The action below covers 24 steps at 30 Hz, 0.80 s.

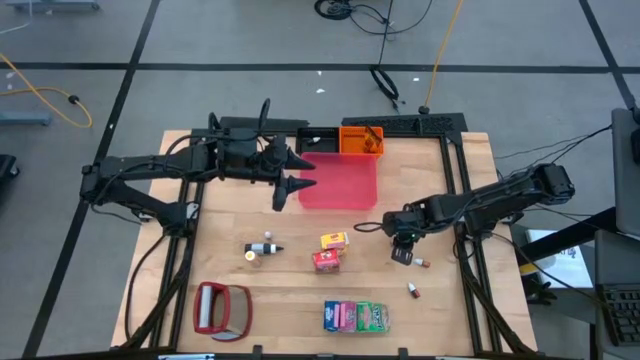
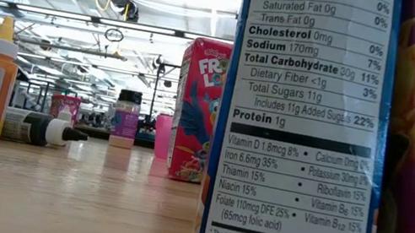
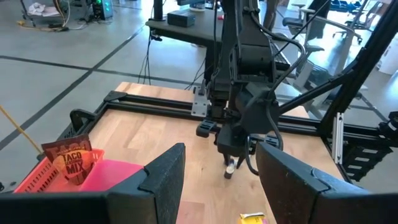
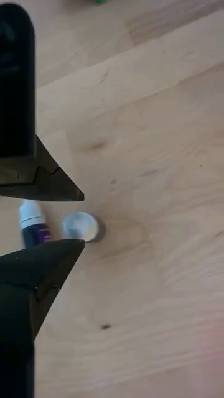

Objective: Pick & Place Kitchen Items
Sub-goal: Put the small brown food coloring bottle into the black bin

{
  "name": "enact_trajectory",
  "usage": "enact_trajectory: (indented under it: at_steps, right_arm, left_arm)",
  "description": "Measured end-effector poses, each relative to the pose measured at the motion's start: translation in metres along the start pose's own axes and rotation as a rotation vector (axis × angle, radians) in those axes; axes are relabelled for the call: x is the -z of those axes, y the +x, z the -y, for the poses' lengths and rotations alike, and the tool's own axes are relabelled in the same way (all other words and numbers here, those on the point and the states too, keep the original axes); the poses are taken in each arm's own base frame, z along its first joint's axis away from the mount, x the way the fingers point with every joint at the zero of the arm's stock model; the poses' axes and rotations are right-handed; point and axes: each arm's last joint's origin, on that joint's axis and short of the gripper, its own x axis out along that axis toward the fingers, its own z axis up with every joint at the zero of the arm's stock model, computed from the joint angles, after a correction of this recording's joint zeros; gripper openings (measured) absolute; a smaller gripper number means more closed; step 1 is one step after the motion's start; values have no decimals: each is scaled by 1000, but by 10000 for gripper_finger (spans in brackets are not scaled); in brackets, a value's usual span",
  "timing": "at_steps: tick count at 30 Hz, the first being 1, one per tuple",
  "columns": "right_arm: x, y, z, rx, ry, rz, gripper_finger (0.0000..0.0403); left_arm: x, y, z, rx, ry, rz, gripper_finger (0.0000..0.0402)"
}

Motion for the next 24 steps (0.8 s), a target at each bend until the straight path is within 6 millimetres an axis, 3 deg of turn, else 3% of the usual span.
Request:
enact_trajectory:
  at_steps: [24]
  right_arm:
    - [5,12,4,-10,15,31,100]
  left_arm:
    - [0,0,0,-1,4,0,200]
